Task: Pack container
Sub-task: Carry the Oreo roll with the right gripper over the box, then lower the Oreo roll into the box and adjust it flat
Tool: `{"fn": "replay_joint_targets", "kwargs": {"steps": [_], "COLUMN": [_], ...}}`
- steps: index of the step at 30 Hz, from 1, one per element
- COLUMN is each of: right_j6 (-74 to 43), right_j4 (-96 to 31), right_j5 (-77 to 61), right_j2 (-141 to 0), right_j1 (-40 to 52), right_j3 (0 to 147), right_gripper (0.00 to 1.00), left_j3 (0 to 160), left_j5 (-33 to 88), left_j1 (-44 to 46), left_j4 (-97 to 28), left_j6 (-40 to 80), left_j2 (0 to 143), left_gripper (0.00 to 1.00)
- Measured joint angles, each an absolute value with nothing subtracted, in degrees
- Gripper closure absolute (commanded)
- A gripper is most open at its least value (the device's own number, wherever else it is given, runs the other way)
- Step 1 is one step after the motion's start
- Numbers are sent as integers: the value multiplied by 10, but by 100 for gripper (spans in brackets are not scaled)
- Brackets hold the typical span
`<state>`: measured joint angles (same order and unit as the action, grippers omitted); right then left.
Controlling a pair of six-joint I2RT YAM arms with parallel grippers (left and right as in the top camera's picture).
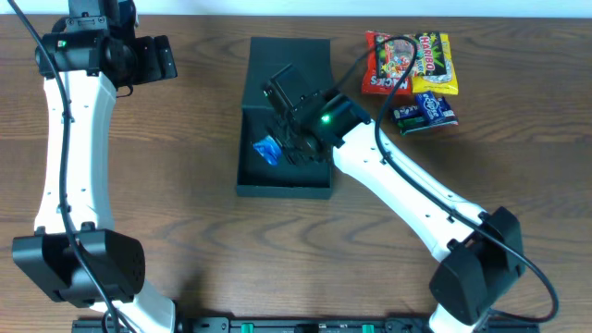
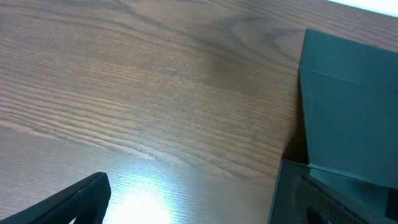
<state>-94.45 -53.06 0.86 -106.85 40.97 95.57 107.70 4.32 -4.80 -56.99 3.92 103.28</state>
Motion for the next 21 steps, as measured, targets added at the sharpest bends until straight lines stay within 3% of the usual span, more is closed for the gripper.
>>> {"fn": "replay_joint_targets", "kwargs": {"steps": [7,21], "right_j6": [-1040,-1076], "right_j4": [-532,-467], "right_j5": [50,119], "right_j2": [-1070,-1157], "right_j1": [430,443], "right_j3": [956,956], "right_gripper": [90,95], "left_j3": [1077,1077], "left_j5": [58,58], "left_j1": [-48,-48], "left_j4": [-570,-574], "left_j6": [45,45], "left_j2": [1033,1033], "left_gripper": [5,5]}}
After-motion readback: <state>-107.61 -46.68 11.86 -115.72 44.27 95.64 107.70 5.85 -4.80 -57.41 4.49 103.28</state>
